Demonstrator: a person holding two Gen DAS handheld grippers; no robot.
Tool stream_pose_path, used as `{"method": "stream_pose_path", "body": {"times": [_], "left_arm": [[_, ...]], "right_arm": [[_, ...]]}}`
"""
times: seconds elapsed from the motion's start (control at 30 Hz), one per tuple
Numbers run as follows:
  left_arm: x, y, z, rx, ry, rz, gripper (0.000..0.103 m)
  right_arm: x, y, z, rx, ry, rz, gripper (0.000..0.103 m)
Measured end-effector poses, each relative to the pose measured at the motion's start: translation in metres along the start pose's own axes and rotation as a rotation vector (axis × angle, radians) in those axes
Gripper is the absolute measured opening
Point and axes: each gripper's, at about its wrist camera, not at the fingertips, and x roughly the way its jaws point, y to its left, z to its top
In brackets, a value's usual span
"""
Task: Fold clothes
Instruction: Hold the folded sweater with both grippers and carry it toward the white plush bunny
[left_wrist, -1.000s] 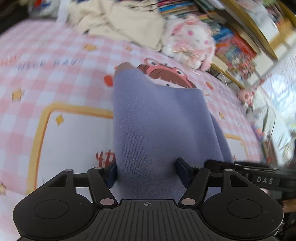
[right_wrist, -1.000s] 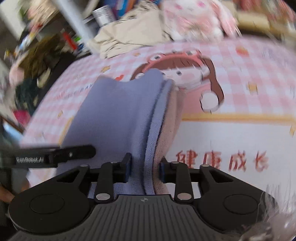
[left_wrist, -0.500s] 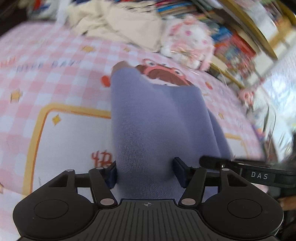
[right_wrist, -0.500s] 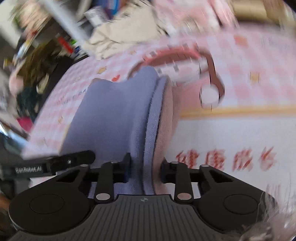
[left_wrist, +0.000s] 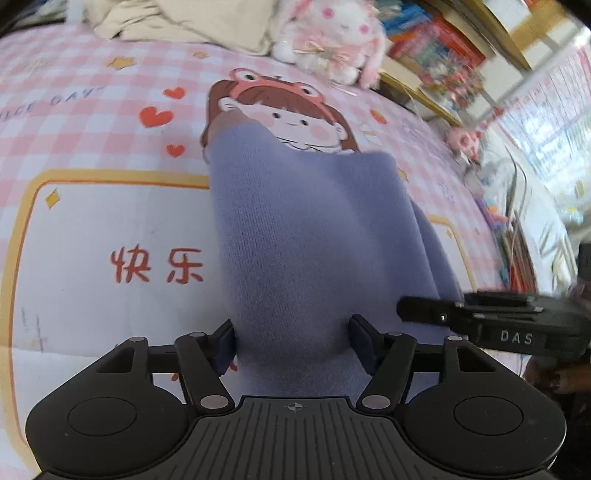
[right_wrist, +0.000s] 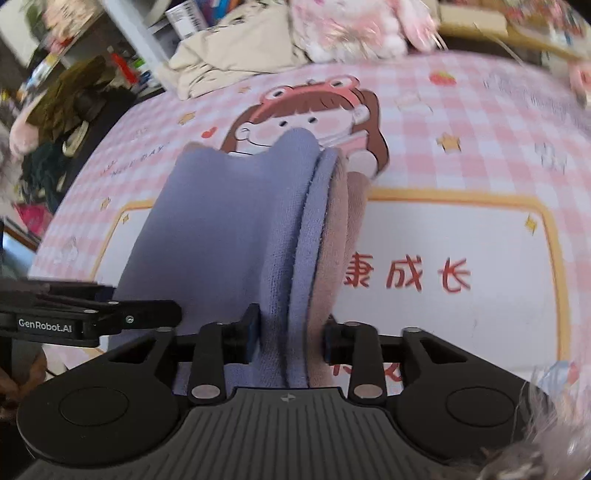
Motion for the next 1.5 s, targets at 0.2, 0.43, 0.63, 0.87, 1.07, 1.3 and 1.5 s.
{"method": "stream_pose_path", "body": {"times": [0.2,0.43,0.63,0.87,1.07,1.3,1.5], "left_arm": [[0.001,0.025,-0.007,-0.163,-0.007,-0.086,0.072],[0.004,0.017,-0.013,-0.154,-0.073,-0.061,0.059],[0.0,-0.016,-0.016,-0.067,-0.136,0.062,0.052],[-0.016,-0.055,-0.019,-0.002,-0.228,0.111,0.051],[-0.014,-0.07,-0.024,-0.034,-0.252,0.11,0.051],[-0.007,-0.083,-0.032,-0.043,-0.241,0.12,0.052],[-0.004,-0.08,-0.029,-0.044,-0.225,0.105,0.052]], "right_arm": [[0.008,-0.031,0.0,0.16,0.027,0.108,0.063],[0.016,-0.032,0.006,0.143,0.018,0.179,0.042],[0.001,-0.01,0.006,-0.061,-0.062,0.099,0.026],[-0.026,-0.013,0.004,-0.203,-0.166,0.071,0.026],[-0.039,-0.027,0.002,-0.222,-0.173,0.08,0.026],[-0.046,-0.039,-0.004,-0.219,-0.161,0.085,0.026],[-0.045,-0.038,-0.006,-0.209,-0.161,0.066,0.027]]}}
